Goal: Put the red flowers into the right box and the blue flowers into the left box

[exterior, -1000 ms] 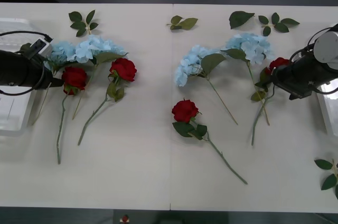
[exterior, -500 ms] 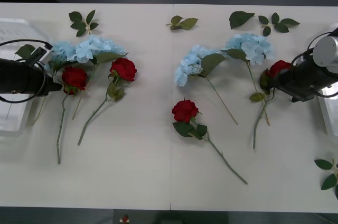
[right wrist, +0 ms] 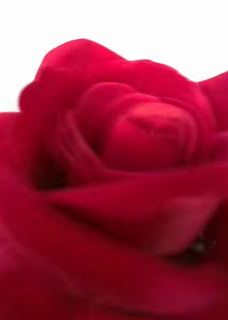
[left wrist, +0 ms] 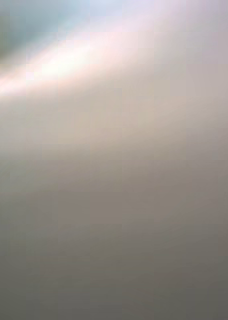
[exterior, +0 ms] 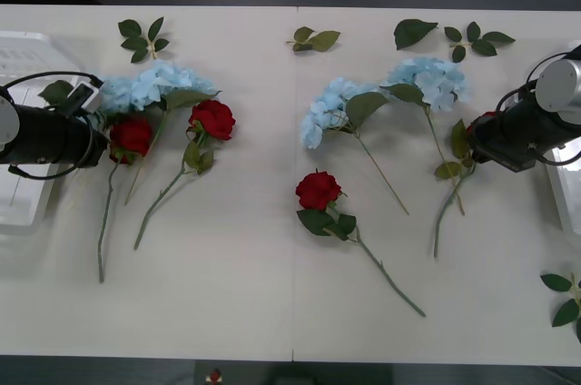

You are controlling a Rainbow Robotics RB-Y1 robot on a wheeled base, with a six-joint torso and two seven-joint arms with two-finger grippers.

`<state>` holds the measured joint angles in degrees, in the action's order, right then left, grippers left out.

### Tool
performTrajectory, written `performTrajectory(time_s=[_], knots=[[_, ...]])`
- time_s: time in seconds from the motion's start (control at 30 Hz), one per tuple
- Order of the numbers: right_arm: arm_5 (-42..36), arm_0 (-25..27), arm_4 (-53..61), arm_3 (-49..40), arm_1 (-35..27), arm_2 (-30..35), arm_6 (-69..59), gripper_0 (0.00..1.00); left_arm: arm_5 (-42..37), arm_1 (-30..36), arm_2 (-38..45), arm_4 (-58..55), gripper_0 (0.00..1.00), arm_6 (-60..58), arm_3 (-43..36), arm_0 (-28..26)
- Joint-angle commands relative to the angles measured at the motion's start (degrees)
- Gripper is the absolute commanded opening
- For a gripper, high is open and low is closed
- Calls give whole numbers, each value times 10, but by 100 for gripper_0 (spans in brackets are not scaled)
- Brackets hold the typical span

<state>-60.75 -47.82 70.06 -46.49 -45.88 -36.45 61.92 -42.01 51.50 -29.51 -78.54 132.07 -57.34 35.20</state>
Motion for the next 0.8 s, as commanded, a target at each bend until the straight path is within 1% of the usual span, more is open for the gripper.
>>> performTrajectory(time_s=[0.03,0.1,0.17,0.23,0.3,0.43,0.6,0.73,0.8], knots=[[10,-8,-9,2,4,2,36,0,4,11,4,-35,0,-25,-7,1],[16,-8,-10,3,5,2,37,0,0,24,7,-56,0,-25,-25,1],[22,-8,-12,4,6,2,39,0,-21,45,21,-83,0,-26,-52,1],[26,-9,-12,3,5,4,42,0,-52,62,49,-99,0,-27,-73,1],[32,-11,-12,3,2,14,54,0,-88,81,96,-101,0,-30,-95,1],[26,-25,-5,-1,-18,21,114,0,-113,116,149,-107,0,-32,-113,0],[-20,-69,-5,-2,-67,17,221,0,-108,157,197,-112,0,-32,-86,0],[-60,-107,-10,-1,-112,5,327,0,-96,178,206,-112,0,-30,-28,0],[-68,-119,-11,-1,-130,-3,361,0,-86,183,206,-111,0,-27,-1,0]])
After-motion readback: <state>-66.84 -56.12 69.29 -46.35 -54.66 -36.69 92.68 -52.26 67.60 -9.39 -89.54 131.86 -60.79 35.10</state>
